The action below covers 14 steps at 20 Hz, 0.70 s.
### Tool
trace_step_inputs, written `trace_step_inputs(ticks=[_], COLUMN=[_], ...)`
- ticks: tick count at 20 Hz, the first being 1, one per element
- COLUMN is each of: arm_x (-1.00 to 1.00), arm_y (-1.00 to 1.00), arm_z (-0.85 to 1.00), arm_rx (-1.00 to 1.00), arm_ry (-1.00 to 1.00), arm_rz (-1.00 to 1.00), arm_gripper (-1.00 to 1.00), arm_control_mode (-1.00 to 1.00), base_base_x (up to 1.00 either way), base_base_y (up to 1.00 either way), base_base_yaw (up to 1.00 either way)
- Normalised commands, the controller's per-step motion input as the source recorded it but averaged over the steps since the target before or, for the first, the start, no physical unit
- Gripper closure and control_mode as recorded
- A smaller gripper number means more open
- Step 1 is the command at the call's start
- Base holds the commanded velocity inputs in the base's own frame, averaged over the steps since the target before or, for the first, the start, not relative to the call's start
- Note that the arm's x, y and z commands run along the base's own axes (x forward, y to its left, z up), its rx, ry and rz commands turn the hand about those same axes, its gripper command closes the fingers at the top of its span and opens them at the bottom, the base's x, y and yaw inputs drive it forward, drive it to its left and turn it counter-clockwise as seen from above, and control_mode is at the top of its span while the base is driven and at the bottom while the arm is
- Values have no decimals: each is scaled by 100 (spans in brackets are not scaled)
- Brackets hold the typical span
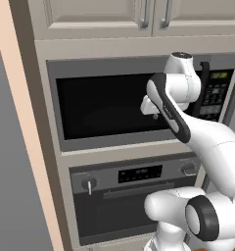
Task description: Take the baked cake out of the oven and place it on the plate for cooling. Then close the oven door.
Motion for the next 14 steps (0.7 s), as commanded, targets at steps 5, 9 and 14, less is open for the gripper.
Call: trace_step_inputs(ticks=[5, 9, 14], arm_x=[0, 0, 0], arm_y=[0, 0, 0], arm_z=[0, 0, 0], arm_rx=[0, 0, 0], arm_ry=[0, 0, 0], arm_rz=[0, 0, 0], arm_gripper=[-100, -100, -100], arm_control_mode=[100, 100, 100], base_base_x=[0, -34, -77], base_base_y=[0, 0, 0], base_base_yaw=[0, 0, 0])
